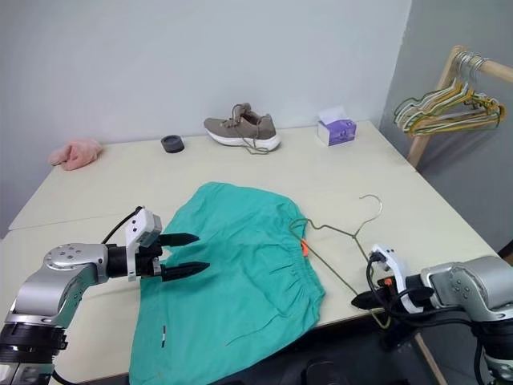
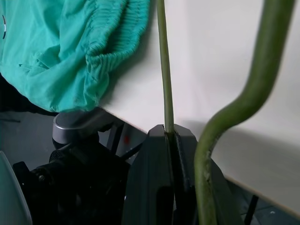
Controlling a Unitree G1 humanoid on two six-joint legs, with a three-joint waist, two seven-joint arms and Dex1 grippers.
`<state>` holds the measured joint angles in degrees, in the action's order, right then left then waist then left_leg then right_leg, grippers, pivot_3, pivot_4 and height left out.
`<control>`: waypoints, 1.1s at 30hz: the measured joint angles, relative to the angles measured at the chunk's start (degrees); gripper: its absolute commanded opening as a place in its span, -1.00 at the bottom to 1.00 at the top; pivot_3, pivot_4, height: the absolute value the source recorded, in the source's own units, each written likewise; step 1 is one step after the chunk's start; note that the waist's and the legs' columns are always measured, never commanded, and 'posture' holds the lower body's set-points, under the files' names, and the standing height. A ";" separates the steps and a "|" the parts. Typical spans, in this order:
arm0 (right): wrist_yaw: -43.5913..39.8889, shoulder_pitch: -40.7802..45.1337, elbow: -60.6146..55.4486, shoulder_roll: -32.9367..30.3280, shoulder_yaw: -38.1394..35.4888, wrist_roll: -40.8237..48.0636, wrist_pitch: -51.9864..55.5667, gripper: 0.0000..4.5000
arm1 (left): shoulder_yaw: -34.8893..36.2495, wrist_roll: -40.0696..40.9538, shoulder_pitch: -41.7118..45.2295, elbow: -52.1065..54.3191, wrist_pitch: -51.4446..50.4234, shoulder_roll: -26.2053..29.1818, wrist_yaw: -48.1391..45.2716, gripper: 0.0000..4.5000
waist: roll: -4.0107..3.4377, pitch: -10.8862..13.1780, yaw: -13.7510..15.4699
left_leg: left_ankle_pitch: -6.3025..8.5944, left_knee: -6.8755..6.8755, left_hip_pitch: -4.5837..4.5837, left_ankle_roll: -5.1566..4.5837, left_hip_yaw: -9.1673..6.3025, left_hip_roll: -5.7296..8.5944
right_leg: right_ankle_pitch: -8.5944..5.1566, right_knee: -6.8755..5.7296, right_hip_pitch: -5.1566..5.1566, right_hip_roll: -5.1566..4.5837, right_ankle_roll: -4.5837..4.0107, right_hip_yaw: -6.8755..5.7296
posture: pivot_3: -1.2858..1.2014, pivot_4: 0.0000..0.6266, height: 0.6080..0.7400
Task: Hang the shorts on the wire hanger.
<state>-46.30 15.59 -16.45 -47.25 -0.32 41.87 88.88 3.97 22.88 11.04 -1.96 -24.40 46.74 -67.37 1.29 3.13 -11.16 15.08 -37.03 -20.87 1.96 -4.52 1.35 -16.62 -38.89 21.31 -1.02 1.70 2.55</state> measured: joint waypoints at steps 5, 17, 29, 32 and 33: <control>-0.07 0.80 2.22 -0.94 0.31 -0.04 -0.87 -1.00 | 0.18 -0.02 -0.79 -0.03 0.00 0.09 0.40 0.99 | 0.01 0.01 0.05 | 0.00 0.00 -0.01 0.00 -0.01 0.00 | 0.00 0.01 0.00 -0.01 0.00 -0.01 | -0.14 -1.00 1.00; 1.32 -6.14 2.48 -2.52 -4.57 0.36 -0.47 -1.00 | 0.43 -0.05 -1.73 0.00 0.06 0.29 0.42 0.99 | 0.01 0.01 -0.12 | 0.00 -0.01 0.03 0.00 0.03 0.00 | 0.00 -0.02 -0.01 0.00 0.00 0.02 | -0.15 -1.00 1.00; 2.63 -0.56 1.52 1.41 0.21 2.04 -0.21 -1.00 | 0.27 -0.31 -0.74 0.01 0.06 0.25 0.48 0.99 | 0.00 0.01 0.02 | 0.00 0.01 0.00 0.00 0.02 -0.01 | 0.00 0.00 0.01 0.01 0.00 0.01 | -0.14 -1.00 1.00; 2.65 0.49 2.08 1.43 0.18 2.15 -0.19 -1.00 | 0.28 -0.31 -0.88 0.03 0.06 0.25 0.55 0.99 | 0.00 0.01 0.05 | 0.00 0.01 0.00 0.00 0.01 0.00 | 0.00 0.00 0.01 0.00 0.00 0.01 | -0.14 -1.00 1.00; 2.73 1.00 2.63 1.51 -0.26 2.18 -0.03 -1.00 | 0.28 -0.31 -0.96 0.07 0.06 0.25 0.58 0.99 | 0.01 0.01 0.07 | 0.00 0.00 0.00 0.00 0.01 0.00 | 0.00 0.00 0.00 0.00 0.00 0.01 | -0.14 -1.00 1.00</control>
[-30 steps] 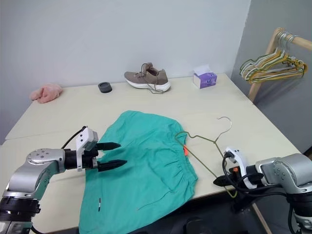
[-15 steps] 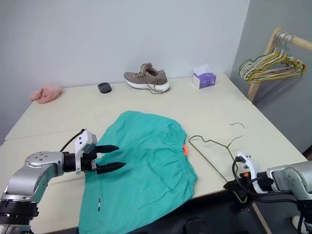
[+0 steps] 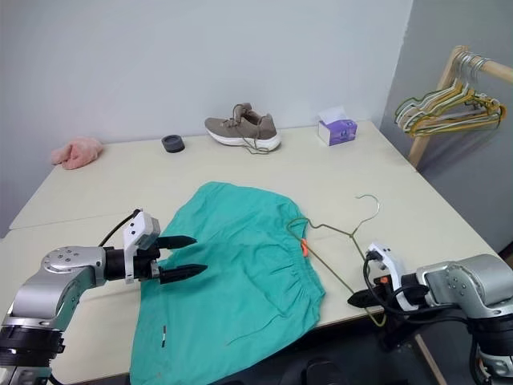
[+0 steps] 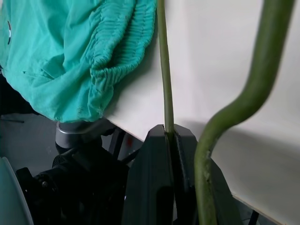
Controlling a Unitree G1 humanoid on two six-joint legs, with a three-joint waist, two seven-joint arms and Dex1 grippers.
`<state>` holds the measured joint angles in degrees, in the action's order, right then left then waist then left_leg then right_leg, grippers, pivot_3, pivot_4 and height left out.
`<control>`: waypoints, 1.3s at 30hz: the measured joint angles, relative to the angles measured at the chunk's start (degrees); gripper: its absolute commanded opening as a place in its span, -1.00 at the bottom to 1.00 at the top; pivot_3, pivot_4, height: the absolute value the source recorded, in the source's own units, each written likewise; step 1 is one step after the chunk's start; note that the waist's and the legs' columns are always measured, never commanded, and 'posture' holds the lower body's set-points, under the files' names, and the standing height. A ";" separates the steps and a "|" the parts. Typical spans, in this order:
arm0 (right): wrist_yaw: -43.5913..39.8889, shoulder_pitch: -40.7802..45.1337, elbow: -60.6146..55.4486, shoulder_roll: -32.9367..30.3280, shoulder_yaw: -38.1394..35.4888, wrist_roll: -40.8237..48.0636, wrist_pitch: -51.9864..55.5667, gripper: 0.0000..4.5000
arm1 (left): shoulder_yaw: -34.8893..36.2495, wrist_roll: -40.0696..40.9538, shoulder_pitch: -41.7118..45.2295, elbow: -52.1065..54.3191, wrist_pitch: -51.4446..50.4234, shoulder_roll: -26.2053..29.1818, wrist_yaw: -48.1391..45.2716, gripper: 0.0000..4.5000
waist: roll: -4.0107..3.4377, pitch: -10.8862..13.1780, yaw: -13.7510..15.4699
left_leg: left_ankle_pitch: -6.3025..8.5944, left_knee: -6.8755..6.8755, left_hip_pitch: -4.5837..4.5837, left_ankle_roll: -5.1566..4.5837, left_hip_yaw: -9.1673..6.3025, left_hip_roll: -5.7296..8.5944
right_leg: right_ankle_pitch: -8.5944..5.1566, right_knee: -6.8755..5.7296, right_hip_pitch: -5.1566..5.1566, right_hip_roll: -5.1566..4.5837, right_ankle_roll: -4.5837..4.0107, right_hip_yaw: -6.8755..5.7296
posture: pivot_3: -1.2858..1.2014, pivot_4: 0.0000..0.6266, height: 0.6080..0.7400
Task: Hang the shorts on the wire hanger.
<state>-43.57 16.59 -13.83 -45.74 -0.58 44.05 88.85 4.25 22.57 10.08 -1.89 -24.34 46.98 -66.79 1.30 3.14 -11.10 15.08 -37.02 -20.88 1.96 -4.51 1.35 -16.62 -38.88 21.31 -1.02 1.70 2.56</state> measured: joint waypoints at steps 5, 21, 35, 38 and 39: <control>1.39 -1.15 1.96 0.01 -4.12 -0.03 1.89 -1.00 | 0.02 0.02 -0.85 0.57 -0.01 -0.02 0.25 0.99 | 0.00 0.00 0.02 | 0.00 0.02 -0.01 0.00 -0.02 0.00 | 0.00 0.00 0.00 0.00 0.00 -0.01 | -0.14 -1.00 1.00; 3.13 -5.52 -2.28 1.59 -6.86 2.40 3.17 -1.00 | 0.00 0.03 -0.16 1.29 -0.22 -0.14 0.30 0.99 | -0.01 0.01 -0.15 | 0.00 0.01 0.01 0.00 0.05 -0.02 | 0.00 0.00 0.00 0.04 0.01 0.03 | -0.14 -1.00 1.00; 3.70 -2.90 -0.73 1.88 -5.15 2.40 3.19 -1.00 | 0.01 0.05 -0.68 1.64 -0.32 -0.15 1.01 0.99 | -0.01 0.01 0.02 | 0.00 0.03 -0.02 0.00 0.02 -0.02 | 0.00 0.02 0.01 0.03 0.01 0.02 | -0.14 -1.00 1.00; 3.99 -5.70 -0.67 1.61 -7.27 2.41 3.19 -1.00 | 0.01 0.05 -0.92 1.75 -0.33 -0.20 1.09 0.99 | 0.01 0.01 0.11 | 0.01 0.04 -0.03 0.00 0.00 -0.01 | -0.01 0.03 0.01 0.02 0.01 0.01 | -0.15 -1.00 1.00; 4.03 -6.67 -0.74 1.41 -7.66 2.49 3.19 -1.00 | 0.00 0.05 -0.89 1.77 -0.32 -0.21 1.09 0.99 | 0.01 0.01 0.09 | 0.01 0.03 -0.03 0.00 0.01 -0.01 | -0.01 0.03 0.01 0.02 0.01 0.01 | -0.15 -1.00 1.00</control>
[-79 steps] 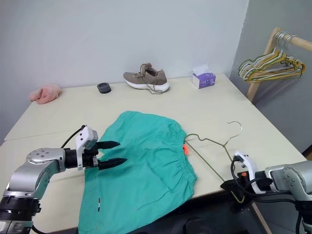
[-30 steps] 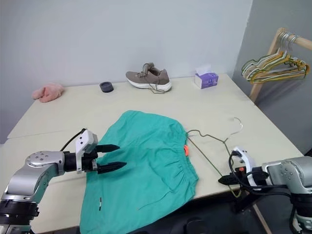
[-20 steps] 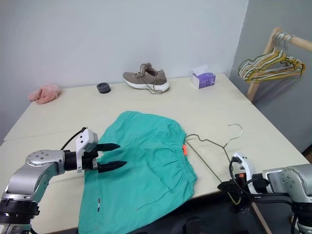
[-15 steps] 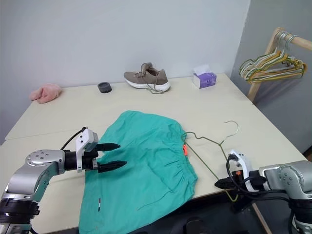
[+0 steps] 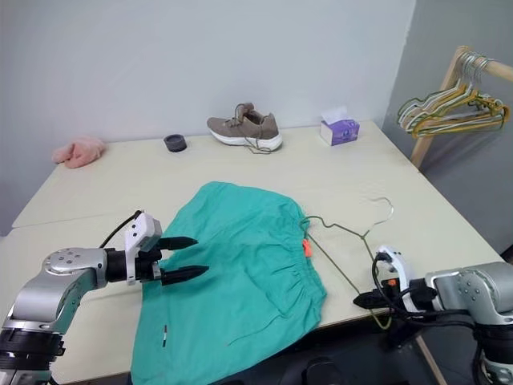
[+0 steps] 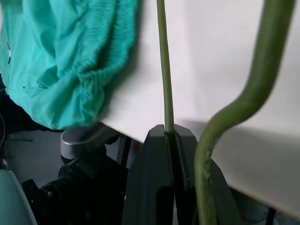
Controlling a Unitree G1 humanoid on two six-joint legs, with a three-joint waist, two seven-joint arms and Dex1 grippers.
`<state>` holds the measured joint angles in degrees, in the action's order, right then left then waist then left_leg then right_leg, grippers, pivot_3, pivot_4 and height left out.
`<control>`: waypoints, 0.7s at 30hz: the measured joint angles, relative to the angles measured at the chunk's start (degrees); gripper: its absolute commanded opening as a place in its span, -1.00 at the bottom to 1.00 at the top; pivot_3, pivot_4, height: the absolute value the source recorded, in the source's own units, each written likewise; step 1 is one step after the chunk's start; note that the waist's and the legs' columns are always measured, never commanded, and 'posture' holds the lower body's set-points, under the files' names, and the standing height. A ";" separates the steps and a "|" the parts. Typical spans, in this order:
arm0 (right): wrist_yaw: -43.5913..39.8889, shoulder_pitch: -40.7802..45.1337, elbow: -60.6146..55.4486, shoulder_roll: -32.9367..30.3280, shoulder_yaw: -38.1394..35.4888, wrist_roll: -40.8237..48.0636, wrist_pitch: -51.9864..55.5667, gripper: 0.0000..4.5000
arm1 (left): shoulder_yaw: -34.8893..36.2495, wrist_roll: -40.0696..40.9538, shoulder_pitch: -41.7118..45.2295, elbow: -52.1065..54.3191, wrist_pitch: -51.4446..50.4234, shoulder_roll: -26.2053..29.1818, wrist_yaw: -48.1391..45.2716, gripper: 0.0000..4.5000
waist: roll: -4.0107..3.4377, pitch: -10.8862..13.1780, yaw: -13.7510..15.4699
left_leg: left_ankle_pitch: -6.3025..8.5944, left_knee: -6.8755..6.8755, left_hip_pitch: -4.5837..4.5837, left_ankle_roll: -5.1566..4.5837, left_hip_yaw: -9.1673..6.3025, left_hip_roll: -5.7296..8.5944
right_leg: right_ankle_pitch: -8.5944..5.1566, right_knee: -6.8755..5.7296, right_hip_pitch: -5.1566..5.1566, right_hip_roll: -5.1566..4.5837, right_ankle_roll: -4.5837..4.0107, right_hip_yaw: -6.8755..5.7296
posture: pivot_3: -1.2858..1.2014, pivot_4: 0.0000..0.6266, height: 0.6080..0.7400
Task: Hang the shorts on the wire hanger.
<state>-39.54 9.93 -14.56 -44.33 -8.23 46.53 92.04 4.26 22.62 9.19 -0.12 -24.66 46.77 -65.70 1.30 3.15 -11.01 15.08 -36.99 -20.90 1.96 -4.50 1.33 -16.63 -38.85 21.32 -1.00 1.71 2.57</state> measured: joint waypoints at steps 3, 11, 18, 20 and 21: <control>0.05 -2.18 -0.55 -0.79 -1.21 0.38 0.00 -1.00 | 0.00 -0.01 0.12 -0.05 0.00 -0.03 -0.04 0.99 | 0.00 0.00 -0.08 | 0.00 -0.02 0.02 0.00 0.02 0.00 | 0.00 -0.01 -0.01 0.00 0.00 0.01 | -0.16 -1.00 1.00; 0.92 -2.58 -2.34 -0.12 -1.59 2.09 0.00 -1.00 | -0.16 -0.01 1.43 -0.30 0.01 -0.05 -0.23 0.99 | -0.01 0.00 -0.38 | 0.00 -0.01 0.03 0.00 0.04 -0.02 | 0.00 -0.03 0.01 0.04 0.00 0.02 | -0.16 -1.00 1.00; 2.25 0.40 -2.29 2.14 3.01 1.85 0.00 -1.00 | -0.56 -0.02 1.45 -0.40 0.01 -0.17 -0.21 0.99 | 0.00 0.00 -0.28 | 0.00 -0.01 0.03 0.00 0.03 -0.02 | 0.00 -0.02 0.00 0.04 0.00 0.03 | -0.14 -1.00 1.00; 2.42 1.14 -1.65 2.52 4.06 1.83 0.00 -1.00 | -0.58 -0.01 1.44 -0.40 0.01 -0.24 -0.18 0.99 | -0.01 0.01 -0.19 | 0.00 -0.01 0.03 0.00 0.03 -0.02 | 0.00 -0.01 0.00 0.04 0.00 0.02 | -0.14 -1.00 1.00; 2.42 1.48 -1.45 2.52 4.30 1.84 0.00 -1.00 | -0.58 -0.01 1.42 -0.39 0.01 -0.23 -0.16 0.99 | -0.01 0.01 -0.16 | 0.00 -0.01 0.02 0.00 0.03 -0.01 | 0.00 -0.01 0.00 0.04 0.00 0.02 | -0.14 -1.00 1.00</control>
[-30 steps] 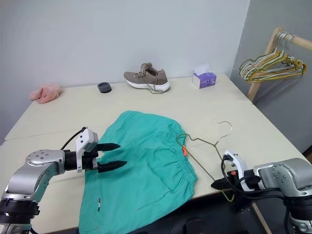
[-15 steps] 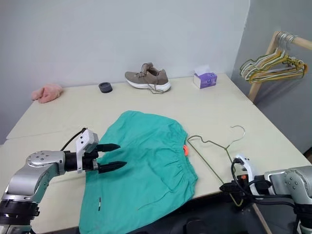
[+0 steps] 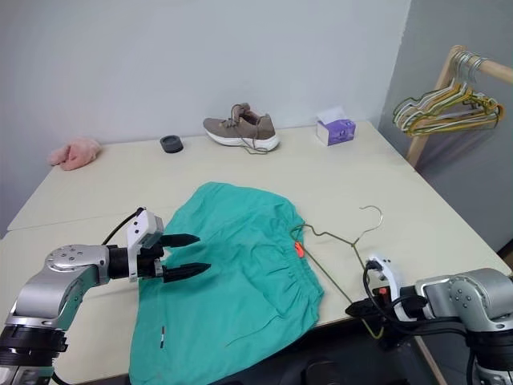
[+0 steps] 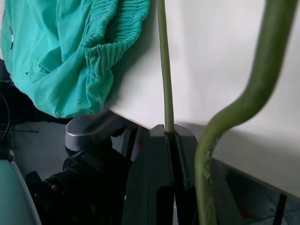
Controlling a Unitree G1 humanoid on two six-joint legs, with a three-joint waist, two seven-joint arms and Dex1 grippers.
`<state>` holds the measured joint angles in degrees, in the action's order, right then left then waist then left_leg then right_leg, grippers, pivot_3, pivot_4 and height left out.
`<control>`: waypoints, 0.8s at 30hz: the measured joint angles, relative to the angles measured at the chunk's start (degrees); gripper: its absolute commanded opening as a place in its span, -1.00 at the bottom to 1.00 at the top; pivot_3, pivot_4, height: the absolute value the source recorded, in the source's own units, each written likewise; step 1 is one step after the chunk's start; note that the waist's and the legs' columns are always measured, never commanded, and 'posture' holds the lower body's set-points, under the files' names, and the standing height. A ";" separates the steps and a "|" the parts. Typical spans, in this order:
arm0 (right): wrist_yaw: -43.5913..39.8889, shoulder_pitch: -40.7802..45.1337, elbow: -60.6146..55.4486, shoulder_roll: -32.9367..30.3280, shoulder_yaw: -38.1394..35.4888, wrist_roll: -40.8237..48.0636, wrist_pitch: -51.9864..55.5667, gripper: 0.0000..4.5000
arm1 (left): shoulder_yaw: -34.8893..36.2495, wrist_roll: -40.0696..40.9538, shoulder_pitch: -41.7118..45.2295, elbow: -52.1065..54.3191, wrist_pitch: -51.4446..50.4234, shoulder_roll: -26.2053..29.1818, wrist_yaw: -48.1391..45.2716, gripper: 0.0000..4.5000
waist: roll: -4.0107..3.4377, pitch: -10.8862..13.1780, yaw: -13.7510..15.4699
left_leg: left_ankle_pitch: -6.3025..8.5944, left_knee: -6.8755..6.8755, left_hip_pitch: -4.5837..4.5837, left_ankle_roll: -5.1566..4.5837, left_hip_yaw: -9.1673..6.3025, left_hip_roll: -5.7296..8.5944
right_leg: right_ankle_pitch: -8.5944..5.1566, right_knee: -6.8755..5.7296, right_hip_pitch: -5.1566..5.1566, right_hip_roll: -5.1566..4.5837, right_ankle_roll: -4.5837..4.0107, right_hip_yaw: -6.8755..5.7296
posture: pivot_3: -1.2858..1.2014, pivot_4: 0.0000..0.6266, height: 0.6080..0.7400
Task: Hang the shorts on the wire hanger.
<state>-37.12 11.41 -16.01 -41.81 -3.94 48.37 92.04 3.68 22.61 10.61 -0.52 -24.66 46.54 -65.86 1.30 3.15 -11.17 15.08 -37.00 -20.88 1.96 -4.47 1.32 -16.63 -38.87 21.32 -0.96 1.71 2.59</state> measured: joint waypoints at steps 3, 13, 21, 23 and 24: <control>-0.12 0.48 0.13 -0.27 -0.14 0.18 0.00 -1.00 | 0.01 0.00 -0.37 0.05 0.00 0.01 0.04 0.99 | 0.00 0.00 0.01 | 0.00 0.01 0.00 0.00 0.00 0.00 | 0.00 0.01 0.00 -0.01 0.00 0.00 | -0.14 -1.00 1.00; 0.04 -4.60 0.90 -2.14 -5.48 1.22 0.00 -1.00 | 0.74 0.03 -0.98 -0.29 0.03 -0.11 1.41 0.99 | 0.00 0.01 0.06 | 0.00 0.00 0.00 0.00 0.00 0.00 | 0.00 0.01 -0.01 -0.01 0.00 0.00 | -0.16 -1.00 1.00; 1.18 -3.47 0.68 -0.90 -5.24 1.28 0.00 -1.00 | 0.73 0.02 0.98 -1.78 0.17 -0.30 1.45 0.99 | 0.00 0.00 -0.18 | 0.00 0.01 0.01 0.00 0.03 -0.01 | 0.00 0.01 0.01 0.00 0.01 0.02 | -0.15 -1.00 1.00; 1.18 -2.59 0.68 -0.80 -4.21 1.28 0.00 -1.00 | 0.73 0.01 0.98 -1.88 0.18 -0.49 1.45 0.99 | 0.01 0.00 -0.07 | 0.00 0.01 0.00 0.00 0.01 -0.01 | 0.00 0.01 0.01 0.00 0.01 0.00 | -0.15 -1.00 1.00; 1.18 -2.17 0.68 -0.76 -3.51 1.28 0.00 -1.00 | 0.73 0.01 0.97 -1.90 0.18 -0.56 1.46 0.99 | 0.01 0.01 -0.04 | 0.00 0.01 -0.01 0.00 0.01 -0.01 | 0.00 0.02 0.01 0.00 0.00 0.00 | -0.15 -1.00 1.00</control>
<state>-35.94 9.24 -15.33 -42.57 -7.44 49.65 92.04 4.40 22.62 11.58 -2.41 -24.47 45.98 -64.41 1.31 3.16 -11.21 15.08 -36.99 -20.89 1.96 -4.46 1.31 -16.62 -38.85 21.33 -0.96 1.72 2.59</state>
